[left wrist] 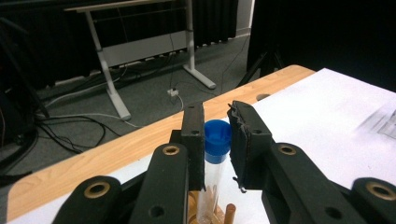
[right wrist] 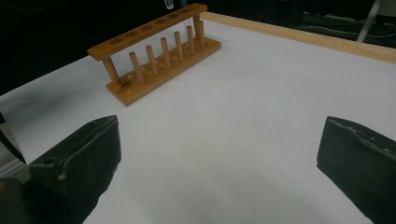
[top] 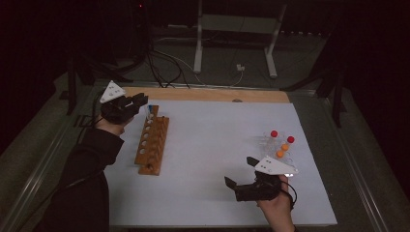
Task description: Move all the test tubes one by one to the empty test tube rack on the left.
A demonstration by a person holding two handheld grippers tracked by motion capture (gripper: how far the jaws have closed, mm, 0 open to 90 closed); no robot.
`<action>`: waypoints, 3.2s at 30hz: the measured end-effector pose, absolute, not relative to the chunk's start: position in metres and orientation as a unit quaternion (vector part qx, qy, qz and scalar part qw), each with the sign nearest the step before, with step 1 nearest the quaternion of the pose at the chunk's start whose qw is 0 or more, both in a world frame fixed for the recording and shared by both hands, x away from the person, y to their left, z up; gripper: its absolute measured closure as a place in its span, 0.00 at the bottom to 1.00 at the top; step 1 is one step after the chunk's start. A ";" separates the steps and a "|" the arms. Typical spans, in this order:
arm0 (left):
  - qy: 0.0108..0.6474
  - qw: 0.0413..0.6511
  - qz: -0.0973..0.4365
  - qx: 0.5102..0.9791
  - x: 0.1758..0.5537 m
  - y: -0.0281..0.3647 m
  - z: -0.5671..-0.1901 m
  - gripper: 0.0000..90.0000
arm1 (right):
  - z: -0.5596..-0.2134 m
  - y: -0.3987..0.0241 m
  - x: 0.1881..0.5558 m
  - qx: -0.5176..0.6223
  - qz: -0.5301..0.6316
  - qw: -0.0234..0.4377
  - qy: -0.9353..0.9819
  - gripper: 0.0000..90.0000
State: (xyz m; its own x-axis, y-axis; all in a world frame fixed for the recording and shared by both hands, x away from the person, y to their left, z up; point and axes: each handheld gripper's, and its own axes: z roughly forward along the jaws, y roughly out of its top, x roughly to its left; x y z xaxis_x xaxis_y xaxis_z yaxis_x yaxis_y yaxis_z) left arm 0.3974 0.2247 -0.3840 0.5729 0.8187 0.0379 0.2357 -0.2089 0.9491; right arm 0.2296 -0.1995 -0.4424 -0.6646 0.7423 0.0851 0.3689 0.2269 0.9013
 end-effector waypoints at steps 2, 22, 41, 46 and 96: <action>0.366 0.514 0.286 0.721 0.398 0.226 -0.389 0.86 | -0.442 -0.200 0.229 0.365 0.503 0.183 0.762 0.00; 0.393 0.499 0.263 0.726 0.409 0.223 -0.437 0.86 | -0.442 -0.202 0.229 0.365 0.507 0.181 0.760 0.00; 0.399 0.489 0.262 0.730 0.411 0.222 -0.457 0.86 | -0.441 -0.205 0.228 0.363 0.508 0.180 0.760 0.00; 0.400 0.479 0.259 0.737 0.412 0.220 -0.455 0.86 | -0.440 -0.205 0.228 0.362 0.510 0.180 0.759 0.00; 0.242 0.550 0.114 0.791 0.290 0.176 -0.430 0.03 | -0.430 -0.319 0.234 0.491 0.459 0.308 0.674 0.05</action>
State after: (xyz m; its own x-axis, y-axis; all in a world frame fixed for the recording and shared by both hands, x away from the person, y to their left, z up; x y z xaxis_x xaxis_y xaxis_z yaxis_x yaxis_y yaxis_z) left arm 0.2900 0.1755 -0.4302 0.8568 0.5084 -0.0861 0.2574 -0.2770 0.9257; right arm 0.2338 -0.3191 -0.4302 -0.3289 0.9437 0.0352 0.3784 0.0975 0.9205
